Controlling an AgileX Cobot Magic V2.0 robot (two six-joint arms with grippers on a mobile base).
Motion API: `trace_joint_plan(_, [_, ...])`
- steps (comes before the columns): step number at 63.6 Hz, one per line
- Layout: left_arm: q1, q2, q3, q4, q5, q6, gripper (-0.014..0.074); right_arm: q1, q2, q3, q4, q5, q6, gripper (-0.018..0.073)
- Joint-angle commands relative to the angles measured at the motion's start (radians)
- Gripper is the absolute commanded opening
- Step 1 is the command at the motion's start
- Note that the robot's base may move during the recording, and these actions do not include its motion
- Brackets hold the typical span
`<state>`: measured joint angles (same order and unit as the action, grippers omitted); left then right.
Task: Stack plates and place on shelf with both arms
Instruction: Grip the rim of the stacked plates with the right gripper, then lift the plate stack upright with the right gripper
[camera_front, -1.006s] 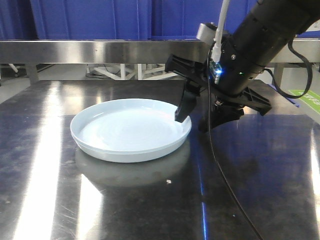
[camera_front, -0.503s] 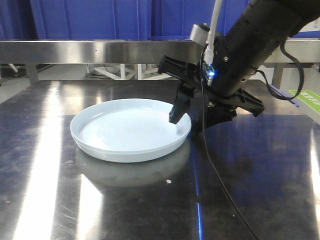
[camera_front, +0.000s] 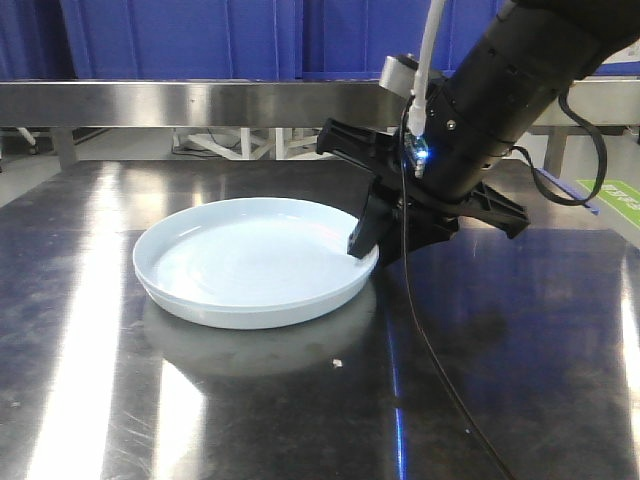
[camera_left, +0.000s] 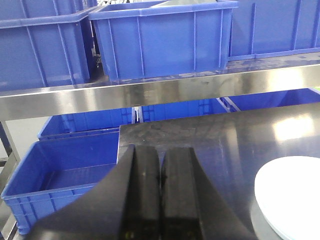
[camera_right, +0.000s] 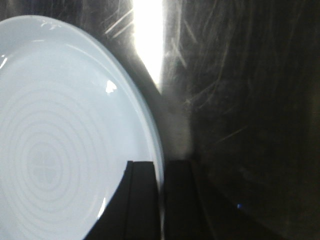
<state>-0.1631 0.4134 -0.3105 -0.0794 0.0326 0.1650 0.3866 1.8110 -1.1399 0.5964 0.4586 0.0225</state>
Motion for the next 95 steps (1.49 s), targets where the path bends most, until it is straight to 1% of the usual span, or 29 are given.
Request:
trace_joint_plan(1, [-0.007, 0.005, -0.031, 0.000, -0.085, -0.011, 0.0083, 0.002, -0.053, -0.026, 0.013, -0.029, -0.003, 0.0025])
trace_joint_plan(17, [-0.007, 0.005, -0.031, 0.000, -0.085, -0.011, 0.0083, 0.001, -0.138, -0.026, 0.003, -0.077, -0.008, 0.0025])
trace_joint_plan(27, [-0.007, 0.005, -0.031, 0.000, -0.085, -0.011, 0.0083, 0.001, -0.194, -0.024, -0.076, -0.131, -0.057, 0.0025])
trace_joint_plan(34, [-0.007, 0.005, -0.031, 0.000, -0.085, -0.011, 0.0083, -0.002, -0.247, 0.008, -0.135, -0.196, -0.059, 0.0025])
trace_joint_plan(39, [-0.007, 0.005, -0.031, 0.000, -0.085, -0.011, 0.0083, -0.012, -0.304, 0.066, -0.164, -0.275, -0.059, 0.0025])
trace_joint_plan(44, [-0.007, 0.005, -0.031, 0.000, -0.085, -0.011, 0.0083, -0.030, -0.363, 0.130, -0.171, -0.354, -0.059, 0.0025])
trace_joint_plan(53, [-0.007, 0.005, -0.031, 0.000, -0.085, -0.011, 0.0083, -0.097, -0.472, 0.249, -0.178, -0.459, -0.089, 0.0024])
trace_joint_plan(66, [-0.007, 0.005, -0.031, 0.000, -0.085, -0.011, 0.0083, -0.196, -0.623, 0.377, -0.183, -0.508, -0.140, 0.0024])
trace_joint_plan(75, [-0.007, 0.005, -0.031, 0.000, -0.085, -0.011, 0.0083, -0.247, -0.744, 0.477, -0.217, -0.594, -0.191, 0.0024])
trace_joint_plan(79, [-0.007, 0.005, -0.031, 0.000, -0.085, -0.011, 0.0083, -0.268, -0.811, 0.535, -0.226, -0.631, -0.195, 0.0024])
trace_joint_plan(95, [-0.007, 0.005, -0.031, 0.000, -0.085, -0.011, 0.0083, -0.282, -1.043, 0.704, -0.226, -0.663, -0.195, 0.0024])
